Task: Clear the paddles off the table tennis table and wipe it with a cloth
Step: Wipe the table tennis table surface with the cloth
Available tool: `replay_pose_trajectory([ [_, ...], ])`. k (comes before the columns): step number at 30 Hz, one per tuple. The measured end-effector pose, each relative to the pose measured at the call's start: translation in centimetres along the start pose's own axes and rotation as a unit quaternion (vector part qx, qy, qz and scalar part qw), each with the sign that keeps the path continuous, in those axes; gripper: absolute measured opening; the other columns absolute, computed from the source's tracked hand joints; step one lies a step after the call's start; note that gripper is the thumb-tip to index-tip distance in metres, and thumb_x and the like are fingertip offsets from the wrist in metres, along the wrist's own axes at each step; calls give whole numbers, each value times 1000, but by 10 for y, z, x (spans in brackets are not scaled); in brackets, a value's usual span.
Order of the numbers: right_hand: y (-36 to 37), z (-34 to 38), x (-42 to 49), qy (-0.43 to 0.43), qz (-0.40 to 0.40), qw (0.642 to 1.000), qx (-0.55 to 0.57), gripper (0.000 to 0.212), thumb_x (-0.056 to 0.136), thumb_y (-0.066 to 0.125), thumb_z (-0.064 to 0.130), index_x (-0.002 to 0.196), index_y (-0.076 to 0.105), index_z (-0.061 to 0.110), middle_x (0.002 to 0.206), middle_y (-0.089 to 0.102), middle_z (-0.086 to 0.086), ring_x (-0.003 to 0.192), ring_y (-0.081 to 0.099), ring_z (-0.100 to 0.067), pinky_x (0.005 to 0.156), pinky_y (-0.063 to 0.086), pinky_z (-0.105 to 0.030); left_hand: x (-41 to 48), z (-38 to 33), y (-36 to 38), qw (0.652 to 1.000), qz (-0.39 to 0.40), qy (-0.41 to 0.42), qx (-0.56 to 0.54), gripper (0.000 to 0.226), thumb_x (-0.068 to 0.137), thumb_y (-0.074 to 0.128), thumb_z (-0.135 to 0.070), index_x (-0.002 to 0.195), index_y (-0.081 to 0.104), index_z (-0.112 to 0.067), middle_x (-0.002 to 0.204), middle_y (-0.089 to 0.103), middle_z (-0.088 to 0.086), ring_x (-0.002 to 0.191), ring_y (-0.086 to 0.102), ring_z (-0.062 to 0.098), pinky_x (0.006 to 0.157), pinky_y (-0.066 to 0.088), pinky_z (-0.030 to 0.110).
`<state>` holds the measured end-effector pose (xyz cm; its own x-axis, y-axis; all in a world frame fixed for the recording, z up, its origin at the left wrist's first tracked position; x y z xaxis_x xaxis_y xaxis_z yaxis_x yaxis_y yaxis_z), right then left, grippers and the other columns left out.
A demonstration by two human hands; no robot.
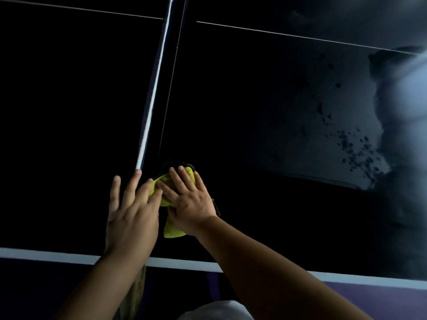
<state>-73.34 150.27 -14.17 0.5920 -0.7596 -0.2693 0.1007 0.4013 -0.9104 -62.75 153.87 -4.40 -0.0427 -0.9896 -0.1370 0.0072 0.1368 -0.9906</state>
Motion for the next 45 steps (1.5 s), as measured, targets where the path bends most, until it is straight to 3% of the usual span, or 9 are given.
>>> replay_pose_trajectory([
  [8, -24, -165, -81, 118, -59, 991, 15, 70, 88, 36, 50, 154, 16, 38, 164, 2, -2, 151, -9, -23, 121, -2, -47, 40, -101, 10, 1000, 5, 21, -19, 43, 63, 80, -9, 104, 69, -6, 119, 63, 18, 131, 40, 36, 113, 12, 54],
  [14, -52, -294, -155, 224, -75, 971, 30, 76, 82, 30, 55, 154, 11, 39, 164, 1, 0, 151, -8, -22, 121, -4, -43, 75, -202, 29, 996, 30, 45, -69, 54, 57, 86, -9, 108, 68, -7, 116, 64, 15, 113, 57, 33, 101, 38, 50],
  [21, -75, -411, -232, 363, -87, 927, 43, 84, 73, 20, 59, 154, 11, 40, 164, -1, 1, 151, -8, -21, 120, -6, -37, 103, -283, 47, 991, 50, 88, -93, 55, 56, 87, -11, 108, 68, -7, 116, 65, 15, 109, 59, 33, 98, 41, 48],
  [26, -85, -458, -250, 471, -108, 873, 62, 73, 88, 36, 50, 155, 9, 37, 165, -3, 0, 150, -9, -20, 121, -3, -38, 111, -280, 48, 992, 57, 81, -85, 56, 56, 88, -12, 108, 68, -7, 116, 65, 15, 109, 60, 34, 97, 43, 49],
  [30, -89, -444, -229, 538, -122, 827, 106, 70, 96, 42, 42, 155, 5, 36, 164, -10, -2, 150, -14, -20, 120, -5, -42, 108, -239, 38, 995, 41, 42, -82, 55, 57, 87, -11, 108, 69, -6, 117, 64, 16, 111, 58, 35, 99, 40, 51],
  [33, -87, -411, -200, 560, -131, 809, 121, 68, 97, 36, 44, 156, 3, 34, 163, -12, -8, 149, -16, -24, 120, -5, -46, 99, -194, 22, 997, 0, 4, -71, 49, 62, 82, -12, 109, 68, -8, 119, 64, 14, 122, 49, 34, 109, 21, 46],
  [36, -81, -361, -154, 524, -120, 837, 100, 70, 96, 36, 46, 156, 1, 33, 163, -12, -10, 149, -16, -26, 119, -6, -48, 89, -143, 7, 997, -26, -19, -71, 42, 71, 76, -12, 111, 67, -7, 123, 61, 15, 129, 41, 33, 113, 12, 44],
  [41, -69, -257, -69, 425, -78, 899, 66, 78, 95, 39, 46, 155, -7, 29, 162, -17, -13, 148, -20, -31, 118, -10, -49, 70, -68, -3, 994, -54, -62, -68, 38, 75, 72, -9, 112, 66, -4, 124, 60, 17, 129, 40, 35, 113, 14, 48],
  [45, -62, -177, -7, 329, -47, 942, 48, 80, 95, 36, 48, 154, -13, 25, 160, -22, -14, 146, -25, -34, 118, -13, -51, 54, -24, -1, 993, -66, -74, -62, 39, 80, 53, -19, 114, 65, -5, 125, 59, 16, 130, 39, 34, 113, 17, 50],
])
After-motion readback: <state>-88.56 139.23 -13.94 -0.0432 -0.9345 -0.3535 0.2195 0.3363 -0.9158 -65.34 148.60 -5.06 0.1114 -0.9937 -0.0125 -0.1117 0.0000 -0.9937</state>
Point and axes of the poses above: each hand's wrist, its own x-axis towards the middle knuckle, its own y-axis out of the palm, z = x × y, the point moved 3 cm from there along x, towards the middle knuckle
